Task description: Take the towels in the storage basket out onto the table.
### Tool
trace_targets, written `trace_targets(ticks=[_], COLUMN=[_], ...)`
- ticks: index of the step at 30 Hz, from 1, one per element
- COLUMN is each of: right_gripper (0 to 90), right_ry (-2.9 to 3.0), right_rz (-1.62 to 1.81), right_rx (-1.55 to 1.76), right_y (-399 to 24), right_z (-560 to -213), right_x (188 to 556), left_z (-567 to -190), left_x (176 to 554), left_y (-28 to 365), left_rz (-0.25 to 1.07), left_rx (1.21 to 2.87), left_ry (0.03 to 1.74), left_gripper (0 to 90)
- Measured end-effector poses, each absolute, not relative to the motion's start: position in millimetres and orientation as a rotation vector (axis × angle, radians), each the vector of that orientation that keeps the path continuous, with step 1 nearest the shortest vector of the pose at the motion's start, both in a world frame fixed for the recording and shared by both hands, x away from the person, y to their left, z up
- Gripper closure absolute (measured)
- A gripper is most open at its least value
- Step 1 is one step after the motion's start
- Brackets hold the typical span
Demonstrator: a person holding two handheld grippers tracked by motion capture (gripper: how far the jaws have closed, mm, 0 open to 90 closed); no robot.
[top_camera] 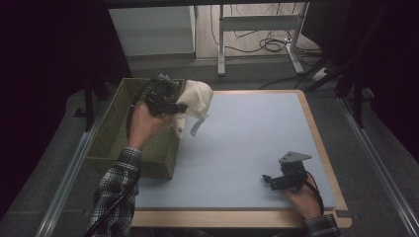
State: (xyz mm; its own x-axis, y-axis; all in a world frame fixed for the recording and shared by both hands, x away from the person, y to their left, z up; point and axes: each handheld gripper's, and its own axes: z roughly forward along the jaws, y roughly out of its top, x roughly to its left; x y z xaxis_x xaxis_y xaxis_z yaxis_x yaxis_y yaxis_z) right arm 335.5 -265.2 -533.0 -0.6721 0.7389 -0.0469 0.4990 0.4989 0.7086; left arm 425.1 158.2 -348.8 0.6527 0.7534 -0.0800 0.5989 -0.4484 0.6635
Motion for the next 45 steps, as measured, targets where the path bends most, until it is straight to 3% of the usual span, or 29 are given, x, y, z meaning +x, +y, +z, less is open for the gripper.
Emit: trace_targets(ticks=[15, 26, 39, 43, 44, 45], right_gripper=[4.2, 4.2, 4.2, 4.2, 4.2, 4.2], right_ry=[2.402, 2.402, 2.403, 2.403, 2.403, 2.403], right_rz=[0.970, 0.971, 0.969, 0.969, 0.969, 0.969], right_rx=[1.034, 1.037, 1.036, 1.036, 1.036, 1.036], right_y=[-265, -265, -265, -265, -265, -265], right_z=[-533, -533, -533, -533, -533, -533], right_x=[336, 335, 336, 335, 335, 335], left_z=[-386, -434, -484, -495, -498, -499], left_x=[432, 432, 425, 423, 423, 423], left_y=[98, 61, 52, 50, 50, 50], left_rz=[0.229, 0.193, 0.161, 0.183, 0.182, 0.184], left_rx=[2.259, 2.309, 2.280, 2.275, 2.271, 2.268], left_ry=[0.986, 0.978, 0.997, 0.993, 0.995, 0.996], left_gripper=[76.4, 74.9, 73.7, 69.1, 61.7, 61.7])
